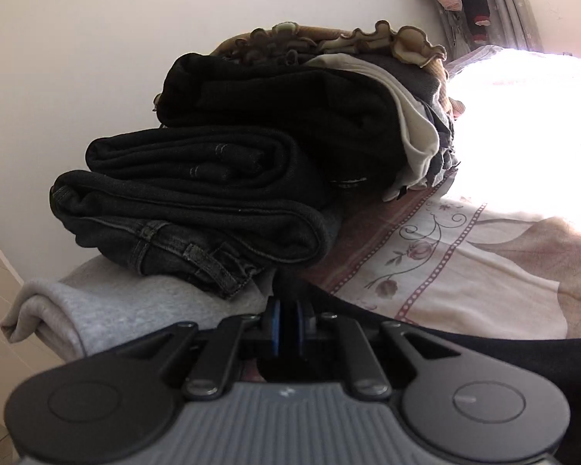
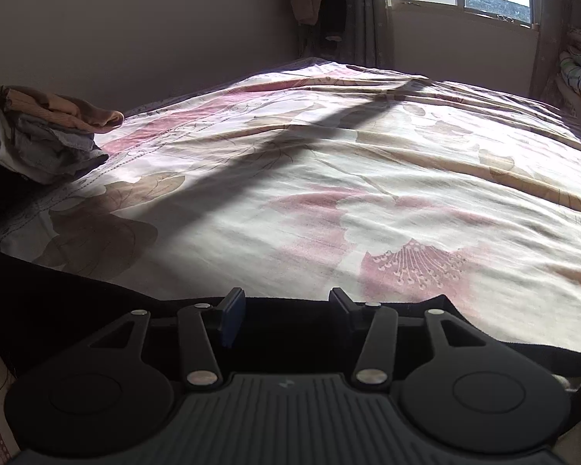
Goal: Fold clothes
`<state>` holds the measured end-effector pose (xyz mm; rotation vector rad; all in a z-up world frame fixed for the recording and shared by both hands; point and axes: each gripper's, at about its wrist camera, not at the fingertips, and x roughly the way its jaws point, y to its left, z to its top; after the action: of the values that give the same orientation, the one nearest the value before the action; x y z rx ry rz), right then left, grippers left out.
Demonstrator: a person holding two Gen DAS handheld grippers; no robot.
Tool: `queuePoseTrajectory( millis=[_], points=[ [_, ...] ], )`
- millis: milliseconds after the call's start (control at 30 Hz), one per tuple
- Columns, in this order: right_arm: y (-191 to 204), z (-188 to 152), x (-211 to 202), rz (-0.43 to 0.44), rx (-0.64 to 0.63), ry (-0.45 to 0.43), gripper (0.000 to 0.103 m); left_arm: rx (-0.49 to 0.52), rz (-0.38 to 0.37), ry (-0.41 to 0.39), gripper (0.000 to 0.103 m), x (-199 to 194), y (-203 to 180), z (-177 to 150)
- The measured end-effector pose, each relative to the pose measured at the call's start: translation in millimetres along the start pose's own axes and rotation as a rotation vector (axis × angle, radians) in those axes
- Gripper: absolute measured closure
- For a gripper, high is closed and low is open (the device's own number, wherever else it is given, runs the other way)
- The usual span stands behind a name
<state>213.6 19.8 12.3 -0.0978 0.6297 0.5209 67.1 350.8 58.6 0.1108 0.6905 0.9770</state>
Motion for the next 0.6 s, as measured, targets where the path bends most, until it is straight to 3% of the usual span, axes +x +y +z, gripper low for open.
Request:
queuePoseTrajectory(
  millis=[100, 133, 167, 200, 267, 333, 433, 500, 600],
  points=[
    [5.0, -4.4, 0.9, 0.003, -0.057, -0.011, 0.052, -0.012, -0.001, 0.009, 0.094, 2.8, 2.5, 0.8],
    [6.1, -4.5, 0.7, 0.026, -0.065, -0.011, 0.060, -0.016, -0.003, 0.015, 0.094, 3.9, 3.1, 1.0],
    [7.3, -4.5, 0.5, 0.049, -0.074, -0.012, 0.078, -0.020, -0.004, 0.018, 0.094, 4.0, 3.2, 0.9],
    [12.2, -5.2, -0.1, 0.059, -0.103, -0.015, 0.088, -0.025, -0.005, 0.015, 0.094, 3.4, 3.7, 1.0],
    [22.7, -6.2, -0.9, 0.050, -0.162, -0.023, 0.098, -0.047, -0.005, -0.011, 0.094, 0.5, 6.3, 2.4],
    [29.2, -5.9, -1.1, 0.018, -0.191, -0.037, 0.099, -0.071, -0.005, -0.047, 0.094, -4.7, 9.3, 4.6],
    [19.9, -0.2, -8.8, -0.008, -0.121, -0.110, 0.100, -0.089, 0.006, -0.076, 0.094, -7.8, 11.2, 7.1],
    [12.8, 3.2, -15.8, -0.012, -0.075, -0.166, 0.100, -0.089, 0.008, -0.073, 0.094, -5.3, 10.5, 7.2],
    [16.4, 2.4, -12.8, -0.042, -0.086, -0.178, 0.100, -0.075, 0.008, -0.056, 0.093, 3.4, 5.3, 3.5]
  ],
)
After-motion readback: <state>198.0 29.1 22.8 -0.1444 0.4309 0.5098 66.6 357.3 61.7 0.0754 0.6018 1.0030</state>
